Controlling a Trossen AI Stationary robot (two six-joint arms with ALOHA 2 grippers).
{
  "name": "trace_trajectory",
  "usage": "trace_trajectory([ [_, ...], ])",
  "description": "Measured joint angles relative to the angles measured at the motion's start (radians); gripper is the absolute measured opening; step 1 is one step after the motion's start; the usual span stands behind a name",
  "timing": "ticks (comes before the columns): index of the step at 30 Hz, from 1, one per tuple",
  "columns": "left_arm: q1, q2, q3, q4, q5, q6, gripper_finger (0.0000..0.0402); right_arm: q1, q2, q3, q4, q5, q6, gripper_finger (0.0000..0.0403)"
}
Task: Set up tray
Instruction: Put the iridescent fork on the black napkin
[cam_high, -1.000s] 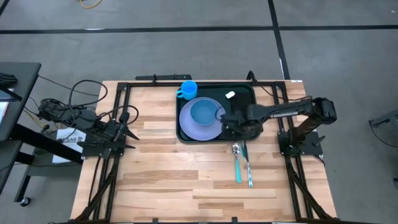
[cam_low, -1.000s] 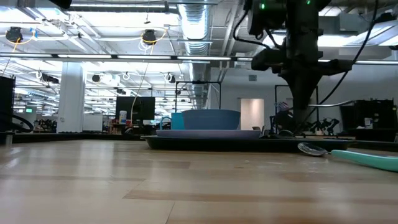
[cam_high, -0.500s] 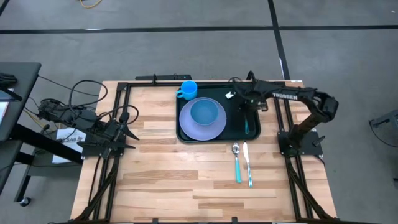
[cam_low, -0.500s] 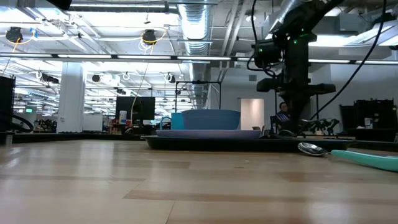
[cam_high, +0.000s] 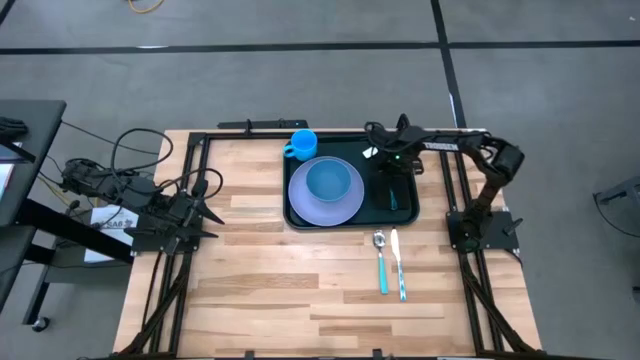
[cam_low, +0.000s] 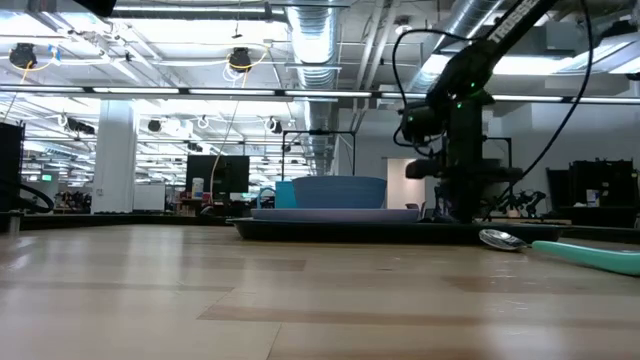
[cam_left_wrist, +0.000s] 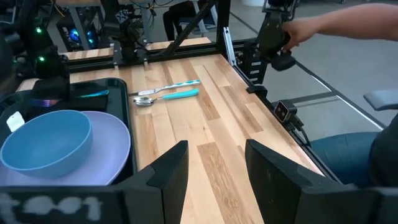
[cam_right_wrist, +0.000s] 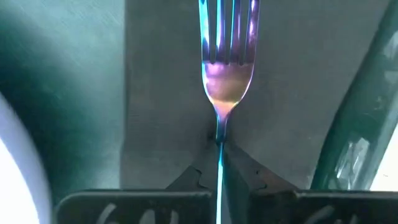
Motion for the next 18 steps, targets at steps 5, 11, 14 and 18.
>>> trace_trajectory([
  [5,0.000,0.000,0.000,0.000,0.000,-0.012,0.0148,-0.007,0.045,0.000,0.040,-0.015,-0.012,0.0000],
  [11,0.000,0.000,0.000,0.000,0.000,-0.013,0.0148,-0.008,0.062,0.004,0.036,-0.024,-0.012,0.0000],
  [14,0.000,0.000,0.000,0.000,0.000,-0.013,0.0148,-0.008,0.063,0.004,0.036,-0.020,-0.003,0.0000],
  [18,0.000,0.000,0.000,0.000,0.000,-0.014,0.0148,-0.008,0.063,0.003,0.037,-0.016,0.024,0.0000],
])
